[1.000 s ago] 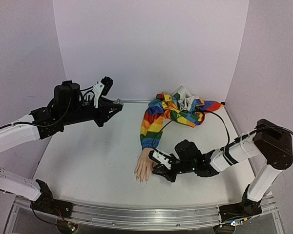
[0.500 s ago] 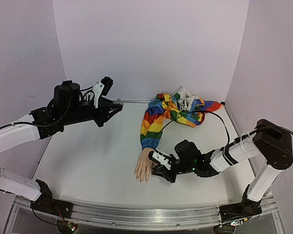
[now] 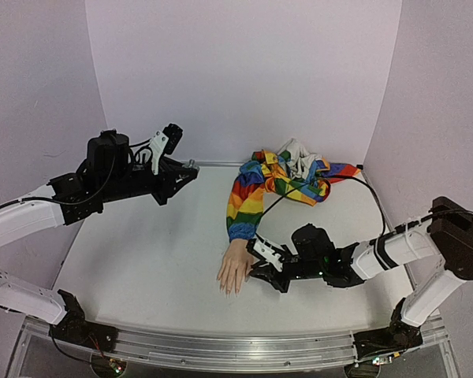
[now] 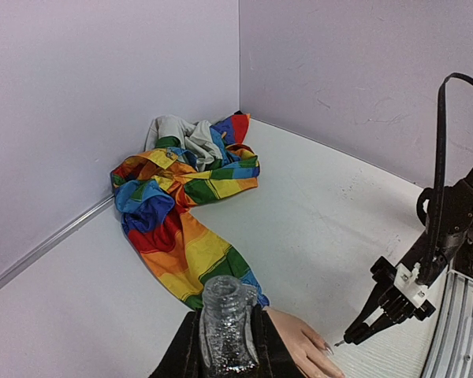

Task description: Paint the nails

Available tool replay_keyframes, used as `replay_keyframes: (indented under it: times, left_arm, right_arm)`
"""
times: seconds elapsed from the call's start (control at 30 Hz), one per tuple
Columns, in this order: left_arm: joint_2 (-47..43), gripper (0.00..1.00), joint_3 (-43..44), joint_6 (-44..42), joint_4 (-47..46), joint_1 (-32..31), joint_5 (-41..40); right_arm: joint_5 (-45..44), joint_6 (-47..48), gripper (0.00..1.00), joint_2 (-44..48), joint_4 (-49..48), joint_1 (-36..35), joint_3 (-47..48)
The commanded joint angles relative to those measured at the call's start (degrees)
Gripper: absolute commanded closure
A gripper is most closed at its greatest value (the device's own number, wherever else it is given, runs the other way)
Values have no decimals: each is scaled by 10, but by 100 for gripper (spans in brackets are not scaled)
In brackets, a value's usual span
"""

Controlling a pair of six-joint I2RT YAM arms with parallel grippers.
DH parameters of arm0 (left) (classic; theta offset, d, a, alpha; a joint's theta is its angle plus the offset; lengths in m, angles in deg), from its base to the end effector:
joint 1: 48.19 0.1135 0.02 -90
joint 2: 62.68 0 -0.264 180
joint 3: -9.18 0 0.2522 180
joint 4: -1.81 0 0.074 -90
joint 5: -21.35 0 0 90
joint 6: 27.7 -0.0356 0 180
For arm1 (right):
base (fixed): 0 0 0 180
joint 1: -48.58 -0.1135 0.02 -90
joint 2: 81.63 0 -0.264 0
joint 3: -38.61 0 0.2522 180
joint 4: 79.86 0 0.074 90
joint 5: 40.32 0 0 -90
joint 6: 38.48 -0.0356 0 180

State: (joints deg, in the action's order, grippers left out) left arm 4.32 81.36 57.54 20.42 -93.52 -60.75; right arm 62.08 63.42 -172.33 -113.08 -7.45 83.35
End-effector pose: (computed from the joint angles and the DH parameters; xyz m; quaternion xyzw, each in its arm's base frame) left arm 0.1894 -0.1985 0.3539 0.3702 0.6914 -0.2650 0.5610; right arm 0.1639 0.2569 0.1722 -0.4898 0.6064 0.3113 0.5435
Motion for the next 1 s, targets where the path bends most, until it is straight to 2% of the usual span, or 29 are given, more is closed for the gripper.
replay_keyframes:
  times: [0.0,0.33,0.97]
  left_arm:
    - [-13,100,4,-11,-34,3,9]
    - [-18,100,4,-12,-34,3,8]
    - [-22,100,2,-14,-35,3,7]
  right_arm:
    - [-34,-5,100,1,-16,-4,11]
    - [-33,5,100,-35,-16,-4,35]
    - [-38,8,100,-41,-7,-3,36]
